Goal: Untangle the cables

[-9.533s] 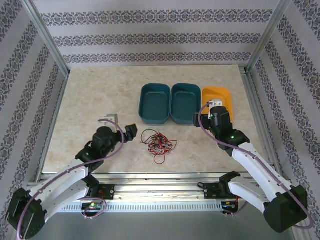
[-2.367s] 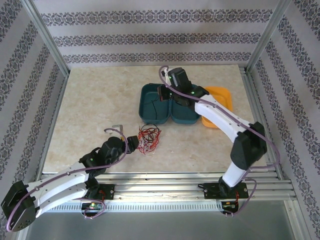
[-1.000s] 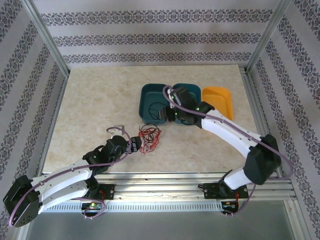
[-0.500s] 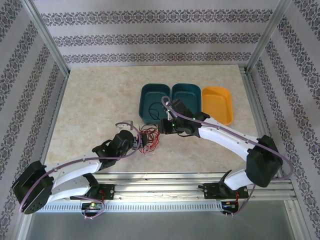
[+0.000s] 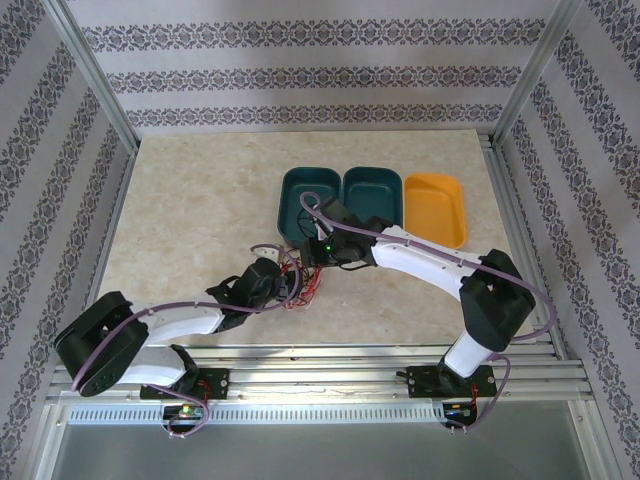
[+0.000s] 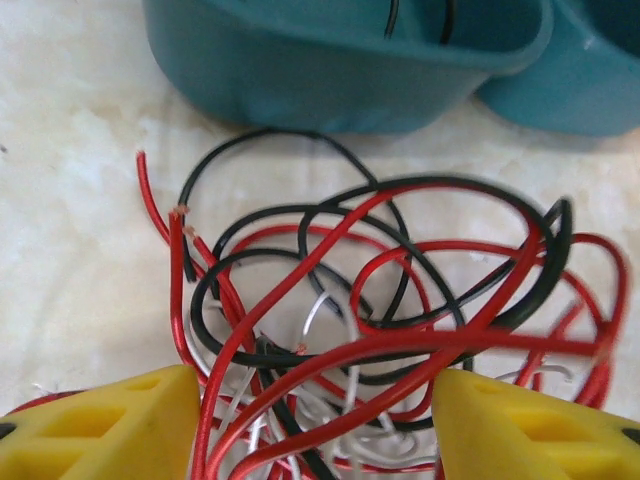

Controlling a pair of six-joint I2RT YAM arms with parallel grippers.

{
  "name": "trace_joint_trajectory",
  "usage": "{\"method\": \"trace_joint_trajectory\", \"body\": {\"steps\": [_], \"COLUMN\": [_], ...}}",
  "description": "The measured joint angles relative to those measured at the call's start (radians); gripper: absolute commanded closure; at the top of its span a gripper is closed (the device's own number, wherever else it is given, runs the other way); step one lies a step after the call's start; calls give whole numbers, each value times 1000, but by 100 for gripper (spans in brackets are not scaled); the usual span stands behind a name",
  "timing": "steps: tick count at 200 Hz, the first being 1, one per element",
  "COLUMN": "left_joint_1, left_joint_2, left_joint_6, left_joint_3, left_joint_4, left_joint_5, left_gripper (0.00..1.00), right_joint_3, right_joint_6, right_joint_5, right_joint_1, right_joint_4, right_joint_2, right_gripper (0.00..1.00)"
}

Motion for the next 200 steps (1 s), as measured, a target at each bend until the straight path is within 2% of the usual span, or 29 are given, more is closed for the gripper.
{"method": "trace_joint_trajectory", "body": {"steps": [67, 168, 200], "left_joint_1": [0, 0, 0], "left_joint_2": [23, -2, -9], "left_joint_6": [-27, -34, -34], "left_joint_3": [-54, -86, -87], "left_joint_4": [97, 113, 113], "left_joint_5": [43, 45, 45], "left_gripper": [51, 50, 50], "right_joint_3": [-35, -152, -158], "right_joint_6": [32, 128, 156], "right_joint_5": [0, 38, 27], "right_joint_1": [0, -3, -6], "right_joint_4": [-5, 69, 97], "right_joint_2": [0, -94, -94], "right_gripper": [64, 55, 56]}}
